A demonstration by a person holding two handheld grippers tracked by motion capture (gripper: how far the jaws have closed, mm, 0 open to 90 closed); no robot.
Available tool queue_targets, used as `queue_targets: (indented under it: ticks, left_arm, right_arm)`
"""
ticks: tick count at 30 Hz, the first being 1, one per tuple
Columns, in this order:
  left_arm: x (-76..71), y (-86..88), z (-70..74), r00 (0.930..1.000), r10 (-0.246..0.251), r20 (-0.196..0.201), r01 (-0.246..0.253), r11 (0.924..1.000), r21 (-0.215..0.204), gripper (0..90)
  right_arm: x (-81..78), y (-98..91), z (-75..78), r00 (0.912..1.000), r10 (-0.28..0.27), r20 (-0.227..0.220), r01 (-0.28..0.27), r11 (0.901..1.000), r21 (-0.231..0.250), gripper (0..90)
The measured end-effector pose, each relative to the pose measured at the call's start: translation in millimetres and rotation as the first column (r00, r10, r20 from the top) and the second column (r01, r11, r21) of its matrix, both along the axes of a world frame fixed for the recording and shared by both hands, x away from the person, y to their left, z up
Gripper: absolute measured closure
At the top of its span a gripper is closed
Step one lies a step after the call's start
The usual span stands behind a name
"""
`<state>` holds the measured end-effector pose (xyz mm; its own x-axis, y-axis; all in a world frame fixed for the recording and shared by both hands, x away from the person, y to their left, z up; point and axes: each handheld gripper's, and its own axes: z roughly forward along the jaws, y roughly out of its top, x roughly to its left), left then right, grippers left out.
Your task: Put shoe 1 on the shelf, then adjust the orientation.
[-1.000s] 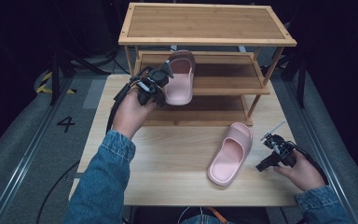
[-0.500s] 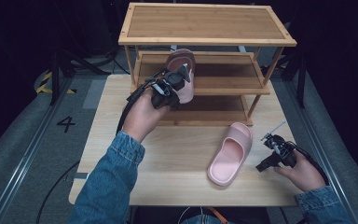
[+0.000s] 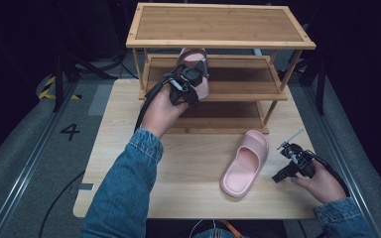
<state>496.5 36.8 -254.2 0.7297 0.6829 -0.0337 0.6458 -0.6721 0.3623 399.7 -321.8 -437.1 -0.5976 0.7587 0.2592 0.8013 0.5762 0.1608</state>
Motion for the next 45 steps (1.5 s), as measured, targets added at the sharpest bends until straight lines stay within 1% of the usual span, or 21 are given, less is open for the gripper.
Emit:
queue_targets:
  ticks: [1, 2, 4, 6, 12, 14, 16, 20, 24, 26, 28, 30, 31, 33, 34, 35, 36, 38, 42, 44, 45]
  left_arm:
    - [0.0, -0.8, 0.2, 0.9999, 0.000, -0.013, 0.000, 1.0000, -0.007, 73.1]
    - [-1.3, -1.3, -0.3, 1.0000, 0.000, -0.007, 0.000, 0.9999, -0.011, 73.1]
    - [-6.0, -0.9, 0.6, 1.0000, 0.000, -0.005, 0.000, 1.0000, 0.001, 66.3]
    - [-11.7, 3.2, 2.0, 0.9998, -0.012, -0.015, 0.012, 0.9999, 0.004, 65.3]
    - [-35.1, 29.8, -0.6, 0.9993, 0.017, -0.032, -0.017, 0.9999, 0.000, 58.4]
    - [-42.7, 38.4, -2.3, 0.9992, 0.026, -0.031, -0.025, 0.9996, 0.010, 55.6]
    - [-48.0, 46.3, -5.0, 0.9985, 0.025, -0.048, -0.024, 0.9994, 0.024, 50.8]
    - [-59.1, 62.2, -17.2, 0.9946, 0.060, -0.085, -0.056, 0.9975, 0.042, 41.2]
    - [-76.2, 76.6, -35.1, 0.9949, 0.076, -0.066, -0.075, 0.9969, 0.023, 33.4]
    - [-84.4, 79.3, -43.8, 0.9953, 0.088, -0.039, -0.087, 0.9959, 0.022, 32.8]
    - [-87.4, 81.1, -51.9, 0.9937, 0.102, -0.046, -0.100, 0.9943, 0.037, 30.0]
    - [-89.6, 84.7, -64.5, 0.9870, 0.136, -0.085, -0.134, 0.9905, 0.028, 28.9]
    - [-89.6, 84.7, -64.5, 0.9870, 0.136, -0.085, -0.134, 0.9905, 0.028, 27.8]
    - [-91.7, 91.5, -78.3, 0.9804, 0.165, -0.108, -0.163, 0.9864, 0.019, 28.3]
    - [-91.7, 91.5, -78.3, 0.9804, 0.165, -0.108, -0.163, 0.9864, 0.019, 29.1]
    - [-92.0, 94.4, -82.9, 0.9776, 0.176, -0.115, -0.176, 0.9843, 0.012, 30.8]
    - [-90.8, 97.6, -89.8, 0.9698, 0.204, -0.134, -0.201, 0.9789, 0.037, 31.0]
    - [-90.1, 101.6, -93.6, 0.9636, 0.228, -0.139, -0.221, 0.9733, 0.061, 31.4]
    - [-90.6, 108.8, -94.9, 0.9565, 0.251, -0.149, -0.247, 0.9680, 0.042, 33.9]
    - [-90.9, 112.3, -95.2, 0.9581, 0.237, -0.160, -0.236, 0.9714, 0.028, 36.5]
    - [-92.2, 113.9, -96.1, 0.9517, 0.250, -0.178, -0.251, 0.9678, 0.017, 36.9]
  right_arm:
    - [0.2, -0.3, 0.0, 1.0000, -0.004, 0.001, 0.004, 1.0000, -0.002, 55.2]
    - [0.2, -0.3, 0.0, 1.0000, -0.004, 0.001, 0.004, 1.0000, -0.002, 55.2]
    - [-0.1, -0.4, 0.3, 1.0000, -0.001, 0.002, 0.001, 1.0000, -0.001, 55.3]
    - [-0.4, -0.3, 1.2, 1.0000, -0.002, 0.005, 0.002, 1.0000, 0.001, 55.2]
    - [-1.5, 3.8, 5.6, 0.9998, 0.007, 0.016, -0.008, 0.9999, 0.015, 55.4]
    - [-1.9, 6.2, 7.1, 0.9997, 0.007, 0.022, -0.007, 0.9999, 0.013, 55.5]
    - [-2.3, 8.9, 9.2, 0.9995, 0.014, 0.027, -0.015, 0.9998, 0.014, 55.6]
    - [-3.4, 13.4, 15.1, 0.9989, 0.028, 0.037, -0.028, 0.9995, 0.015, 55.9]
    - [-5.1, 19.8, 23.6, 0.9978, 0.037, 0.055, -0.038, 0.9991, 0.020, 56.4]
    - [-5.9, 23.9, 26.9, 0.9971, 0.046, 0.060, -0.048, 0.9986, 0.023, 56.3]
    - [-6.3, 28.4, 29.9, 0.9964, 0.054, 0.065, -0.056, 0.9981, 0.024, 56.3]
    - [-6.1, 32.9, 32.2, 0.9954, 0.064, 0.071, -0.066, 0.9974, 0.027, 56.3]
    - [-6.1, 32.9, 32.2, 0.9954, 0.064, 0.071, -0.066, 0.9974, 0.027, 56.3]
    - [-6.2, 41.7, 37.3, 0.9929, 0.084, 0.084, -0.087, 0.9957, 0.032, 56.5]
    - [-6.2, 44.6, 39.5, 0.9920, 0.091, 0.087, -0.095, 0.9949, 0.034, 56.7]
    - [-6.4, 48.0, 41.3, 0.9910, 0.098, 0.092, -0.101, 0.9941, 0.039, 57.1]
    - [-6.4, 51.4, 43.9, 0.9894, 0.108, 0.097, -0.112, 0.9929, 0.040, 57.4]
    - [-6.2, 57.7, 47.5, 0.9868, 0.122, 0.106, -0.128, 0.9907, 0.048, 58.1]
    - [-1.9, 81.0, 54.6, 0.9788, 0.169, 0.116, -0.177, 0.9820, 0.065, 62.6]
    - [0.4, 91.6, 53.9, 0.9745, 0.191, 0.118, -0.199, 0.9782, 0.061, 64.1]
    - [1.4, 95.8, 53.1, 0.9720, 0.203, 0.119, -0.210, 0.9761, 0.055, 64.3]
